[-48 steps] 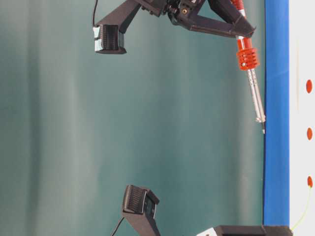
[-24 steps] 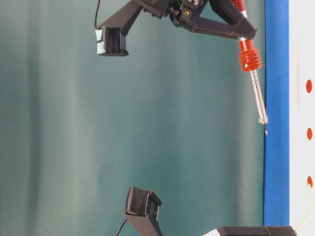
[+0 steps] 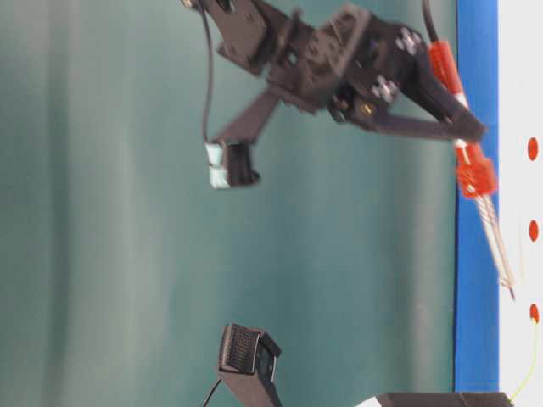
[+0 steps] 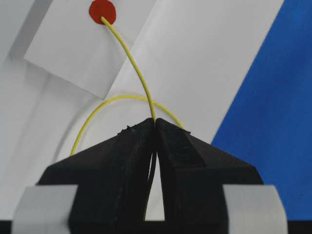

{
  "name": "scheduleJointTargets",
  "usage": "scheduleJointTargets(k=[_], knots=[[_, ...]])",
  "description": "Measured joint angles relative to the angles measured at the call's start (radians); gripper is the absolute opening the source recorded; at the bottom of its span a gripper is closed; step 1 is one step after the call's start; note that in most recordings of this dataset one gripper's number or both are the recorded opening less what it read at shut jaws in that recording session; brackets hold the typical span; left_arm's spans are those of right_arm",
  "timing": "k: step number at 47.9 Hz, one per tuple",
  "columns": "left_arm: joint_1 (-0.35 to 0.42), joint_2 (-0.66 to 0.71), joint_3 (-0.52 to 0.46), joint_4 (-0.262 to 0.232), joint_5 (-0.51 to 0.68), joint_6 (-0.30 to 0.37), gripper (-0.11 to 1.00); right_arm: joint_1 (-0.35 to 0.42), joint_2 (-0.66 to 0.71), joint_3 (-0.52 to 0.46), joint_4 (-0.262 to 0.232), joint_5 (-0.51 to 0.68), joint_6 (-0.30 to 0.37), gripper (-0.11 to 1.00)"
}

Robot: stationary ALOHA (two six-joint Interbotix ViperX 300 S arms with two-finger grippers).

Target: Touch the tip of the soldering iron to the tip of the solder at the mark.

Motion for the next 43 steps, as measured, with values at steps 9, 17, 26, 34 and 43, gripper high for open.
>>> scheduleJointTargets(k=[9, 17, 26, 34, 43], knots=[[0.002, 0.000, 0.000, 0.002, 0.000, -0.008, 0.03, 0.017, 0.035, -0.028, -0.012, 0.000, 0.000, 0.07], [0.000, 0.000, 0.000, 0.002, 0.000, -0.008, 0.03, 0.020, 0.035, -0.028, -0.014, 0.002, 0.000, 0.07], [0.000, 0.000, 0.000, 0.000, 0.000, -0.009, 0.03, 0.023, 0.034, -0.028, -0.014, 0.000, 0.002, 0.07], [0.000, 0.000, 0.000, 0.000, -0.002, -0.008, 0.03, 0.023, 0.035, -0.028, -0.015, 0.009, 0.000, 0.07], [0.000, 0.000, 0.000, 0.000, 0.000, -0.009, 0.03, 0.023, 0.035, -0.026, -0.017, 0.020, 0.002, 0.07]])
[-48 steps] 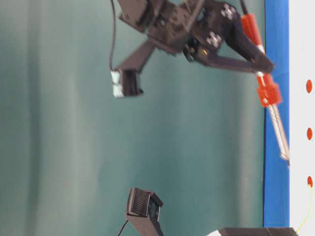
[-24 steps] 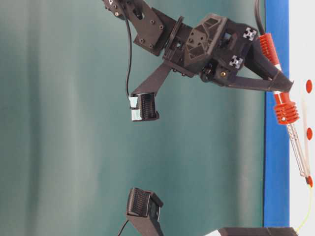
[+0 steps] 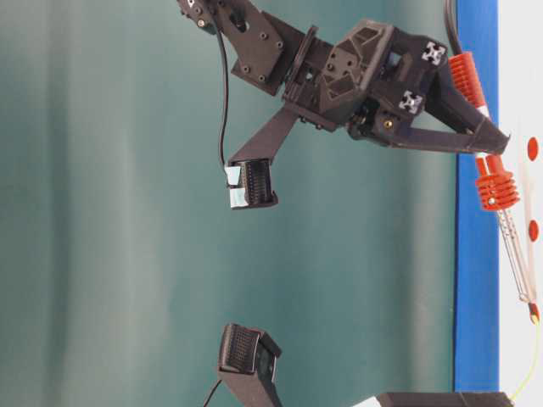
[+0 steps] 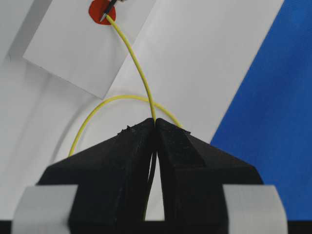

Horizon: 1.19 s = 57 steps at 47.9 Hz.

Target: Touch the tip of the soldering iron to the tip of the solder at the mark.

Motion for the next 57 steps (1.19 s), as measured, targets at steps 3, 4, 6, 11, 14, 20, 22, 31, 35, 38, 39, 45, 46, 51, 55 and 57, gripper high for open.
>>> scheduleJointTargets(k=[3, 4, 6, 11, 14, 20, 22, 31, 35, 38, 39, 45, 46, 51, 55, 57], knots=[[0.000, 0.000, 0.000, 0.000, 0.000, 0.000, 0.03, 0.002, 0.000, -0.002, 0.000, 0.000, 0.000, 0.07], [0.000, 0.000, 0.000, 0.000, 0.000, 0.000, 0.03, 0.000, 0.000, -0.002, 0.000, 0.002, 0.000, 0.07], [0.000, 0.000, 0.000, 0.000, 0.000, 0.000, 0.03, 0.000, 0.000, 0.000, 0.000, 0.002, 0.000, 0.07], [0.000, 0.000, 0.000, 0.000, 0.000, 0.000, 0.03, 0.000, 0.000, 0.000, 0.002, 0.002, 0.000, 0.07], [0.000, 0.000, 0.000, 0.000, 0.000, -0.002, 0.03, 0.002, 0.000, -0.002, 0.000, 0.002, 0.000, 0.07], [0.000, 0.000, 0.000, 0.000, 0.000, -0.002, 0.03, 0.000, 0.000, 0.000, 0.002, 0.002, 0.000, 0.07], [0.000, 0.000, 0.000, 0.002, 0.000, -0.002, 0.03, 0.000, 0.000, -0.002, 0.002, 0.002, 0.000, 0.07], [0.000, 0.000, 0.000, 0.000, 0.000, -0.002, 0.03, 0.000, 0.000, 0.000, 0.000, 0.002, 0.000, 0.07], [0.000, 0.000, 0.000, 0.002, 0.000, -0.009, 0.03, 0.000, 0.000, -0.002, 0.000, 0.002, 0.000, 0.07], [0.000, 0.000, 0.000, 0.000, 0.002, -0.012, 0.03, 0.000, 0.000, 0.000, 0.000, 0.002, 0.000, 0.07], [0.000, 0.000, 0.000, 0.002, 0.000, -0.012, 0.03, 0.000, 0.000, -0.002, 0.000, 0.002, 0.000, 0.07], [0.000, 0.000, 0.000, 0.000, 0.002, -0.012, 0.03, 0.000, 0.000, -0.002, 0.002, 0.002, 0.000, 0.07], [0.000, 0.000, 0.000, 0.000, 0.002, -0.011, 0.03, 0.000, 0.000, 0.000, 0.002, 0.002, 0.000, 0.07], [0.000, 0.000, 0.000, 0.000, 0.002, -0.012, 0.03, 0.000, 0.000, 0.000, 0.000, 0.002, 0.000, 0.07], [0.000, 0.000, 0.000, 0.002, 0.002, -0.012, 0.03, 0.000, 0.000, 0.000, 0.000, 0.002, 0.000, 0.07], [0.000, 0.000, 0.000, 0.002, 0.002, -0.012, 0.03, 0.000, 0.000, 0.000, 0.002, 0.002, 0.000, 0.07]])
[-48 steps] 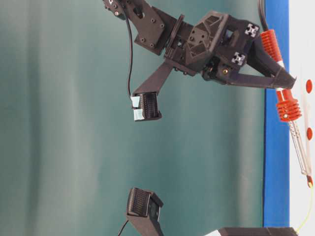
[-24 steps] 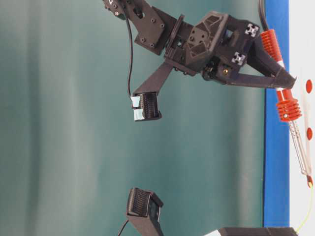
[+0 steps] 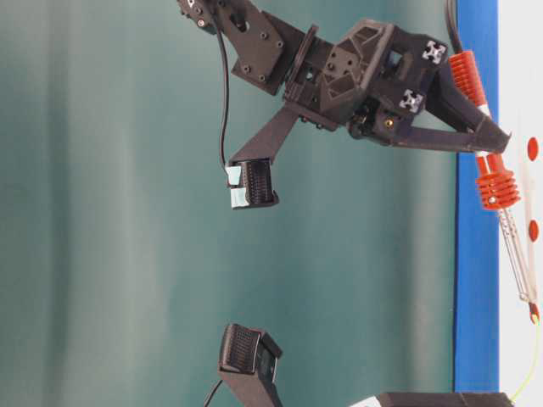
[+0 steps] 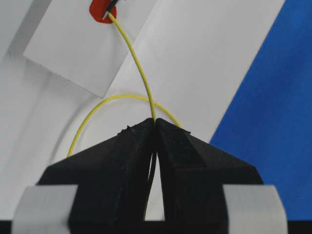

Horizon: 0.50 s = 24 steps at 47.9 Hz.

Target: Touch the tip of the soldering iron to the tip of the solder at the mark.

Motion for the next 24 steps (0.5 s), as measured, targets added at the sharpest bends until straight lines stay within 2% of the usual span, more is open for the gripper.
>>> scheduleJointTargets(k=[24], knots=[[0.000, -0.002, 0.003, -0.002, 0.000, 0.009, 0.03, 0.000, 0.000, -0.002, -0.002, 0.000, 0.000, 0.07]])
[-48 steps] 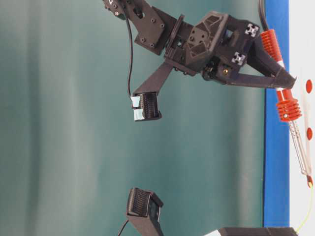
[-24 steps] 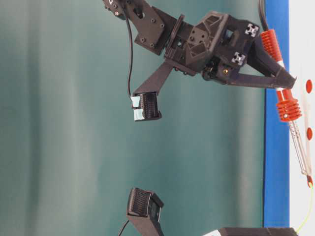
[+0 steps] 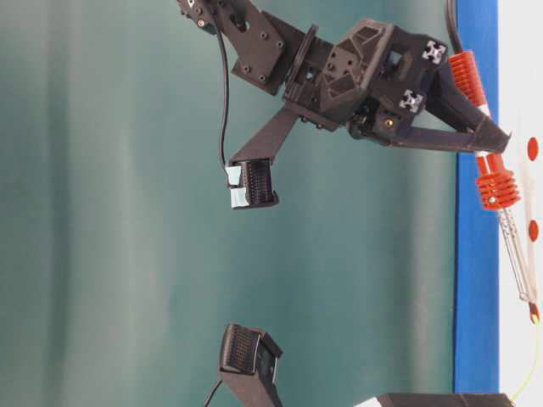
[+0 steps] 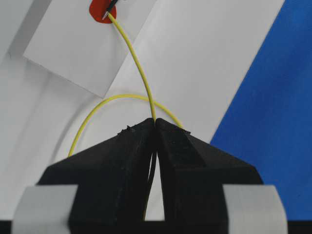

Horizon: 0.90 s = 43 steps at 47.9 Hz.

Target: Touch the tip of the soldering iron to the tip of the solder at the mark.

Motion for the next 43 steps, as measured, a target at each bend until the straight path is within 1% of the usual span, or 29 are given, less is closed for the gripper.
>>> scheduleJointTargets(k=[5, 10, 19, 29, 35, 43], knots=[[0.000, -0.023, 0.018, 0.000, 0.000, 0.002, 0.03, 0.000, 0.000, 0.002, 0.000, 0.000, 0.000, 0.07], [0.000, -0.075, 0.044, 0.002, -0.002, 0.000, 0.03, 0.000, 0.000, 0.000, 0.002, 0.000, 0.000, 0.07], [-0.002, -0.221, 0.123, 0.000, -0.015, 0.002, 0.03, 0.000, -0.002, 0.002, 0.002, 0.000, 0.002, 0.07], [-0.002, -0.370, 0.219, 0.000, -0.084, -0.005, 0.03, 0.000, 0.000, 0.002, 0.000, 0.000, 0.003, 0.07], [0.000, -0.413, 0.239, 0.000, -0.091, -0.005, 0.03, 0.000, 0.000, 0.000, 0.000, 0.000, 0.003, 0.07], [0.000, -0.419, 0.244, 0.000, -0.092, -0.006, 0.03, -0.006, -0.008, 0.002, 0.000, 0.000, 0.003, 0.07]])
